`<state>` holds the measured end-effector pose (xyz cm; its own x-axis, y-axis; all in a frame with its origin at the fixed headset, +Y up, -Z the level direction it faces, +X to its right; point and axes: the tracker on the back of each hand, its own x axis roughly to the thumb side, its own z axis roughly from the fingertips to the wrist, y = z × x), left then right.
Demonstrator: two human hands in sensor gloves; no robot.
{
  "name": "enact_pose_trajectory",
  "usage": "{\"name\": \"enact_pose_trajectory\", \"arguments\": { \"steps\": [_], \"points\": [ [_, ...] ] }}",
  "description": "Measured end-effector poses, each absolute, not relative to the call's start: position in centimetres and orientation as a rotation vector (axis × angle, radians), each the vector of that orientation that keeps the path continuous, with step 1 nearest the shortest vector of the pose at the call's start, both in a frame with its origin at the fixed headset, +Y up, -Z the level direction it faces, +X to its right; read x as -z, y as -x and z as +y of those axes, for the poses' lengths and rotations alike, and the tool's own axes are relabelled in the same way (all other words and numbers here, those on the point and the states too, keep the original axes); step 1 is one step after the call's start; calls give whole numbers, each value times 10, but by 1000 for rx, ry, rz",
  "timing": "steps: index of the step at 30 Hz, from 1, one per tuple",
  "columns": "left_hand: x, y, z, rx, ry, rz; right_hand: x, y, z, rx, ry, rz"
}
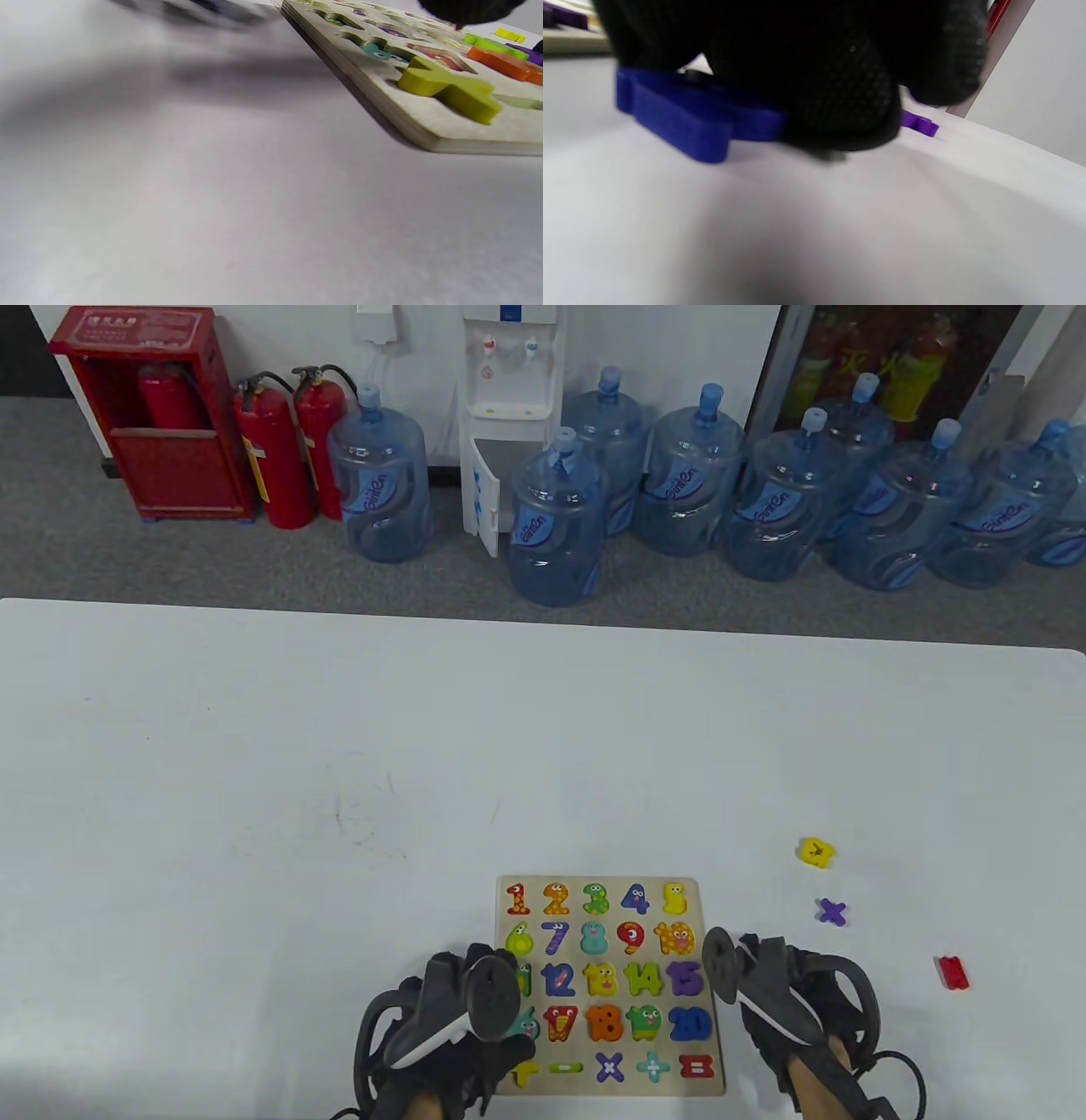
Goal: Hold math block puzzle and insert math blocks into matching slots
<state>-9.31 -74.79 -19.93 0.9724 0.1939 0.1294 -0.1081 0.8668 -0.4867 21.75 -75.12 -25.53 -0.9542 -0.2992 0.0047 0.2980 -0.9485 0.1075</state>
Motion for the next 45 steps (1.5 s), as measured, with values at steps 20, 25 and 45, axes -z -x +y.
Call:
{"name": "enact_pose_trajectory", "arguments": {
  "steps": [20,25,45],
  "points": [
    [200,93,-748,-161,506,-175,247,-218,-746,2880,88,-395],
    [200,93,-748,-160,505,-175,245,-214,-746,2901,138,-273],
    [200,94,-748,-157,496,-171,248,-198,-743,2839,133,-163]
  ]
}}
